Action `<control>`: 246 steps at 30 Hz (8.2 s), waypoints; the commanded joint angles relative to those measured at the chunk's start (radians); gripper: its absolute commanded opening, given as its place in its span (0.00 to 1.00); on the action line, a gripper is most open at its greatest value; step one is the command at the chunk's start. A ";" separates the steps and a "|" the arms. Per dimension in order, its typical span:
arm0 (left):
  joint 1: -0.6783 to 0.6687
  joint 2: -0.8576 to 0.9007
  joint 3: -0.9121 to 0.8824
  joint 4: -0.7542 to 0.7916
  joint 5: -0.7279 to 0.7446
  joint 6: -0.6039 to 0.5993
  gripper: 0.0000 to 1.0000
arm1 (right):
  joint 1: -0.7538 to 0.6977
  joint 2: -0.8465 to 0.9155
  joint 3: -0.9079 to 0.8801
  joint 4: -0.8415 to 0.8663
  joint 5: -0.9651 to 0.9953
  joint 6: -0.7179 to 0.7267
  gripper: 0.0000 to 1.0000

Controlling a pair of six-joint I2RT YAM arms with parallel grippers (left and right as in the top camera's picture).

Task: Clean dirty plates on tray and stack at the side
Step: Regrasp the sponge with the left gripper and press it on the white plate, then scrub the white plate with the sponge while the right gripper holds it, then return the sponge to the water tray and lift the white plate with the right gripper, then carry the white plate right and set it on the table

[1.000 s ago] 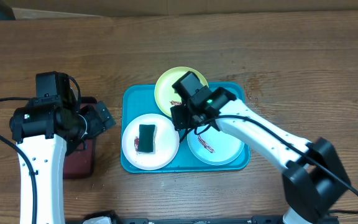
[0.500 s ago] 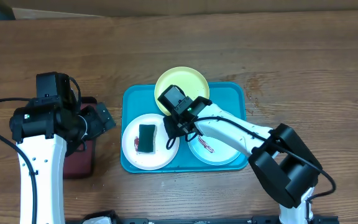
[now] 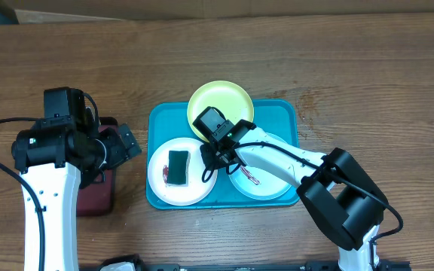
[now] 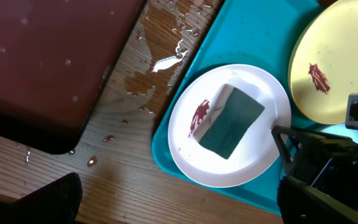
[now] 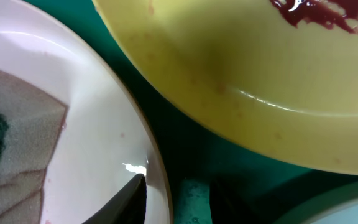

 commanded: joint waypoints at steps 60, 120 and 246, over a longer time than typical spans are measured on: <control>-0.382 0.397 -0.375 0.655 0.168 -0.014 0.04 | 0.009 0.015 -0.014 0.031 0.002 0.031 0.08; -0.382 0.397 -0.449 0.655 -0.076 0.006 0.04 | 0.009 0.015 -0.014 0.008 0.031 0.030 0.08; 0.286 0.154 -0.025 0.154 -0.095 -0.093 0.04 | -1.085 -0.247 -0.045 -0.248 -0.322 -0.174 0.38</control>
